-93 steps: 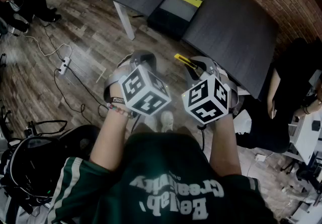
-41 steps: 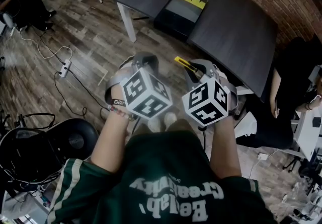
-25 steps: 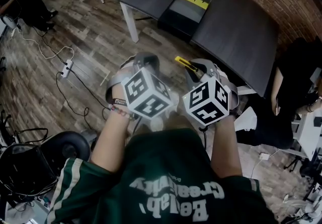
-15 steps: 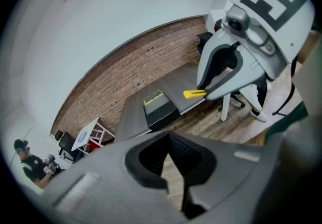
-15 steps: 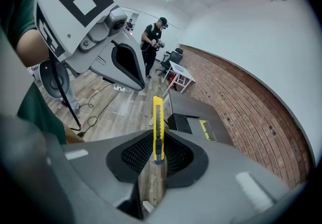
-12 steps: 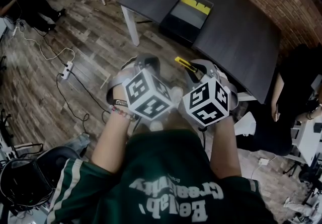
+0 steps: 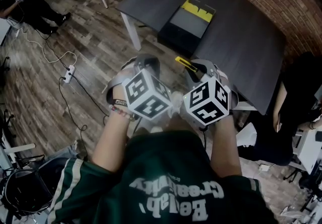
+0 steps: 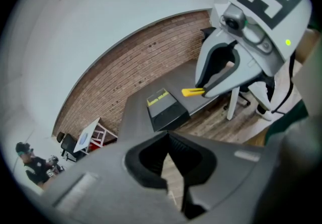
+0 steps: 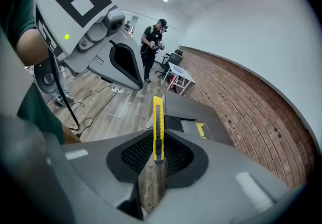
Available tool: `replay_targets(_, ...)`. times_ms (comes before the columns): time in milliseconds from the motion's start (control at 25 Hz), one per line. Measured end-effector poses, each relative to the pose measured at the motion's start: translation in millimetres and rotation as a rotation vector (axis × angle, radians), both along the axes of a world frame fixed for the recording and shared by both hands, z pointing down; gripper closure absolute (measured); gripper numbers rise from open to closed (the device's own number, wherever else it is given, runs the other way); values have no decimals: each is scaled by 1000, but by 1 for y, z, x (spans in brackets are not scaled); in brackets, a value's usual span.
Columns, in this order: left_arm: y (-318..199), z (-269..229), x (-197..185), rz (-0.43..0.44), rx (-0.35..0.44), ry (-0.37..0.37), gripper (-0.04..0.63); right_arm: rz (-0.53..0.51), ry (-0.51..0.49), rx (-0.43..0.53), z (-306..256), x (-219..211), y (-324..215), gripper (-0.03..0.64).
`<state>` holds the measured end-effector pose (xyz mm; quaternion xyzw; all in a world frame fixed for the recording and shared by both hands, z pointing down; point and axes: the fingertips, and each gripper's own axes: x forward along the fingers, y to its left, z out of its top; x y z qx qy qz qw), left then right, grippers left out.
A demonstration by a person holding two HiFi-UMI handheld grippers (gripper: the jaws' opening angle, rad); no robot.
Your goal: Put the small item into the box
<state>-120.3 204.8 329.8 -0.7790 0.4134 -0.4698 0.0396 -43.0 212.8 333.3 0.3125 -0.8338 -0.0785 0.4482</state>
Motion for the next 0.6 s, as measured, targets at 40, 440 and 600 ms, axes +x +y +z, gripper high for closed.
replay_targets(40,-8,1,1,-2,-2,0,592,-3,-2,-3,1,1,-8,546)
replay_targets(440,-84,10,17,-7,-23,-5,592,-21,-5,-23,9,14,-85,546)
replay_targets(600,-110,15,26,-16,-38,-5,592,-19,-6,-41,15,23,-112,546)
